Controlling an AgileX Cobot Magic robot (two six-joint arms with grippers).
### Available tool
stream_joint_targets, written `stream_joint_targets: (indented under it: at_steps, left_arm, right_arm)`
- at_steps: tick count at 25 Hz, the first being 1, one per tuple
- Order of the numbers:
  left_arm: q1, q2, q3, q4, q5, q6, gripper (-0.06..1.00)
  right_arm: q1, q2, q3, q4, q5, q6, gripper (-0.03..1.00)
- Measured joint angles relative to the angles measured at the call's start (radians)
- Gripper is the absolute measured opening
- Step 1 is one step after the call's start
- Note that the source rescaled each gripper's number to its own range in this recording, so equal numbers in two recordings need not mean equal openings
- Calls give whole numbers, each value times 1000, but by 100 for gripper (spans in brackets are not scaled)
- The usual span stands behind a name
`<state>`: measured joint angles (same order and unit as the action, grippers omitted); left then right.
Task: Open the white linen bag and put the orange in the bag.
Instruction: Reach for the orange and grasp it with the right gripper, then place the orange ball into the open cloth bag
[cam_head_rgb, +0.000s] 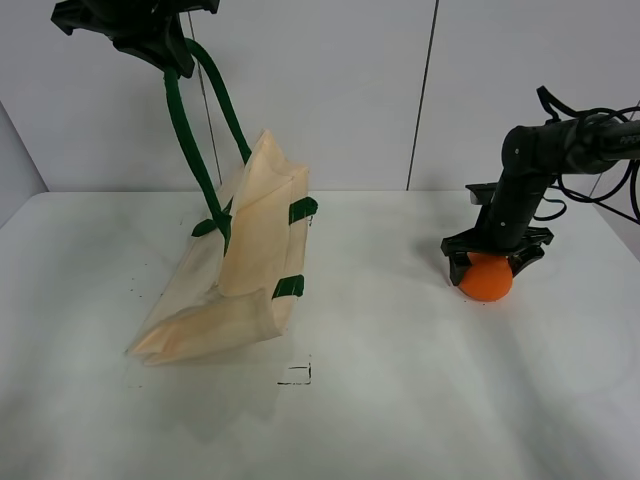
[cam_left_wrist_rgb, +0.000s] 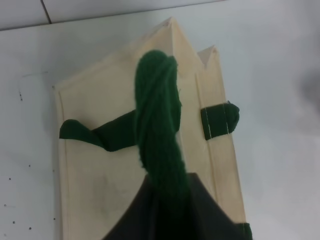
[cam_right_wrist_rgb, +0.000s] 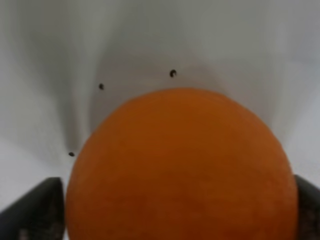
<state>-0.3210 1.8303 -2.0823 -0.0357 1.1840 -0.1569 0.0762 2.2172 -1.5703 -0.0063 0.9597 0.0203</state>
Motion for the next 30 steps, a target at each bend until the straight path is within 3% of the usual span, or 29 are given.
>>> stream_joint_targets:
  at_steps: [1,4,5,11,14,19,23,30]
  left_arm:
    - [0,0,0,0,0,0,0]
    - [0,0,0,0,0,0,0]
    - [0,0,0,0,0,0,0]
    - [0,0,0,0,0,0,0]
    - [0,0,0,0,0,4,0]
    - [0,0,0,3,0,5,0]
    - [0,-5,0,3,0,7,0]
    - [0,-23,0,3,0,8,0]
  right_arm:
    - [0,0,0,-2,1,0,73]
    - [0,-3,-2,-11,18,3,12]
    - [0,-10,-5,-11,28,2,0]
    - [0,-59,-136,18,159,-1,0]
    - [0,-105,-285,109,227,-1,0]
    - [17,-143,-504,325,250,-7,0]
    - [90,-143,-569,411,253,-20,0]
    - [281,-92,-570,440,205,-20,0]
